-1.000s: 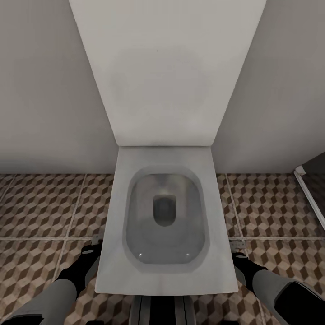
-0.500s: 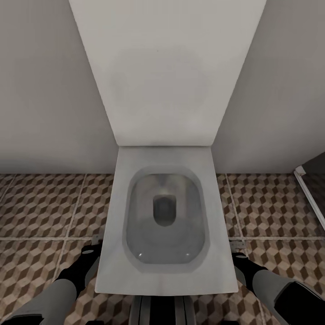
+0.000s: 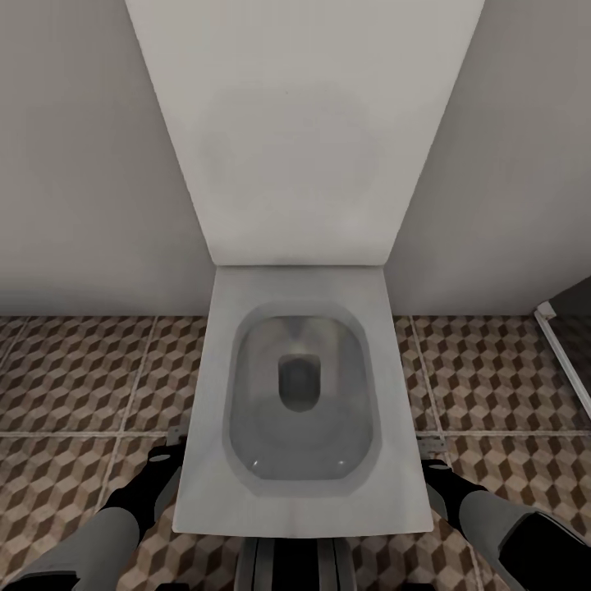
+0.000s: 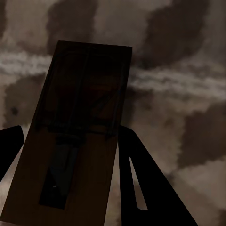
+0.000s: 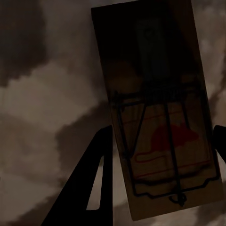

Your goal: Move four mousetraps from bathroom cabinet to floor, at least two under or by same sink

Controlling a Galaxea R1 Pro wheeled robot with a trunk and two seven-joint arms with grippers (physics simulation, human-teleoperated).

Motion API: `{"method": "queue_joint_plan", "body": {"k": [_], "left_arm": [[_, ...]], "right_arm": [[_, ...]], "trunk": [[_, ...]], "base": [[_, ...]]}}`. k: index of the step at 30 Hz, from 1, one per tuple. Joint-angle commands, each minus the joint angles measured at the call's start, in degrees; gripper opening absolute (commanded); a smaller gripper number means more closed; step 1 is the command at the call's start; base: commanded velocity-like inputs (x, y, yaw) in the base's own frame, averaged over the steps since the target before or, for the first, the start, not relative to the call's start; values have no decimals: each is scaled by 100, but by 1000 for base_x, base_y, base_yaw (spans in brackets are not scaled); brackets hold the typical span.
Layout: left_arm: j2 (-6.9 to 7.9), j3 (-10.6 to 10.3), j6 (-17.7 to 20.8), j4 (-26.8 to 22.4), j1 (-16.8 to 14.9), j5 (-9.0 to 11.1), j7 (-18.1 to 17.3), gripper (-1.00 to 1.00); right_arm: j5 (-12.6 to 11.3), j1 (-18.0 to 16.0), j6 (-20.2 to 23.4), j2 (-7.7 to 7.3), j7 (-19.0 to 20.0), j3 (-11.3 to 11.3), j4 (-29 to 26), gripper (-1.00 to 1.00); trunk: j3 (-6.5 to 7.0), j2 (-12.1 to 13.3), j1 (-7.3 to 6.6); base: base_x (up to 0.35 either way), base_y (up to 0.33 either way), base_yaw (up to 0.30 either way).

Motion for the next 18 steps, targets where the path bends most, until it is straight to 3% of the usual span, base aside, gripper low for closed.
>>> {"method": "queue_joint_plan", "body": {"k": [1, 18], "left_arm": [[-1, 0, 31, -12, 1, 27, 18, -100], [-4, 0, 21, -12, 0, 27, 18, -100]], "right_arm": [[-61, 0, 14, 0, 3, 58, -2, -100], [-68, -1, -43, 4, -6, 52, -2, -100]], "trunk": [[-3, -1, -1], [-3, -1, -1]], "base": [[0, 0, 0], [0, 0, 0]]}}
